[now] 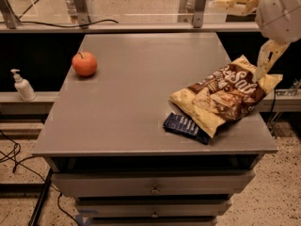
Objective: Move brown chip bag near rxbar blueberry
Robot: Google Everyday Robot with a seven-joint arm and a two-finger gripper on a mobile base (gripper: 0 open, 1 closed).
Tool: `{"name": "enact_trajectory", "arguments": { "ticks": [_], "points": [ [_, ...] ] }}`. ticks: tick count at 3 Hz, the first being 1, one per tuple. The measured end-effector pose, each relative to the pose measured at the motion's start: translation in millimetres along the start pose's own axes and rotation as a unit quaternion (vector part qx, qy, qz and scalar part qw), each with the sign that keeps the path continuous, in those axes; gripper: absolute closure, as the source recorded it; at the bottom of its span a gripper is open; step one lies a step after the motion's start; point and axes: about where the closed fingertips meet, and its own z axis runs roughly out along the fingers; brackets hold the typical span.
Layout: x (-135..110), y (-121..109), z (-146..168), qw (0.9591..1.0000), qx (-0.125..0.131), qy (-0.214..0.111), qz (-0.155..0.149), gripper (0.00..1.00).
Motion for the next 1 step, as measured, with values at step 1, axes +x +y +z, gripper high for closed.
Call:
{"name": "enact_trajectory", "arguments": {
  "ticks": [1],
  "points": [
    [-3.1, -15.7, -5.2, 0.9995, 0.029, -0.006, 0.004, 0.00]
  ]
}}
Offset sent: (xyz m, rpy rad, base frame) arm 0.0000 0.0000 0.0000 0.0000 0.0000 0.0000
